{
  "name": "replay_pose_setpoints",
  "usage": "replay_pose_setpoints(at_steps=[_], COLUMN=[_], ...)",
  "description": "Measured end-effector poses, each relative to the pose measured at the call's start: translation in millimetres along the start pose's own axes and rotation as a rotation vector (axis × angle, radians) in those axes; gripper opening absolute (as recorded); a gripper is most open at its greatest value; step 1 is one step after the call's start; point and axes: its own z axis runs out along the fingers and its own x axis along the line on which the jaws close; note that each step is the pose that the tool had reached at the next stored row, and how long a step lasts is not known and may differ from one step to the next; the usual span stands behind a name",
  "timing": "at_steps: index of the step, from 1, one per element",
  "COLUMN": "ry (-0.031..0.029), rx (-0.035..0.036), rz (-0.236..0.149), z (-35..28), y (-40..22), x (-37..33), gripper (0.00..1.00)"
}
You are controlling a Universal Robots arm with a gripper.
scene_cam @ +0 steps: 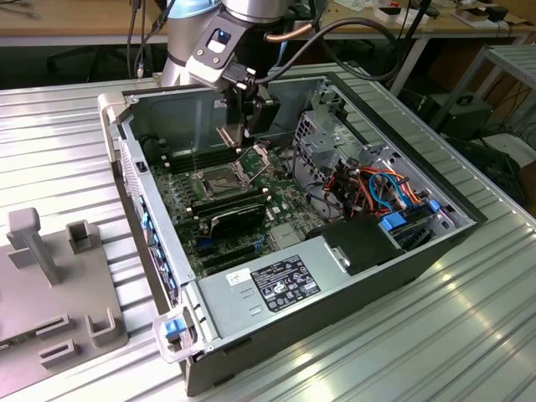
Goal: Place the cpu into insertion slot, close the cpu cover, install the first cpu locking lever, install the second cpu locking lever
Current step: 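Place the cpu into insertion slot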
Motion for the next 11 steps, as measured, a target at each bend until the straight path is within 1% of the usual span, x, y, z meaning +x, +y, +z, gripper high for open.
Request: replay_pose_setpoints(at_steps=[3,6,7,9,11], ry=[-0.0002,-0.0005,-0.0007,-0.0008,-0.0010], rx=[0.0003,0.0004,0.0006,0.0006,0.0007], rz=[0.004,0.010,0.016,0.020,0.022], z=[6.0,9.8,12.9,19.4,22.9], y=[2.6,3.7,3.7,3.5,3.4], x=[4.3,6.9,8.4,15.9,20.3], gripper=[0.55,0.55,0.55,0.55,0.55])
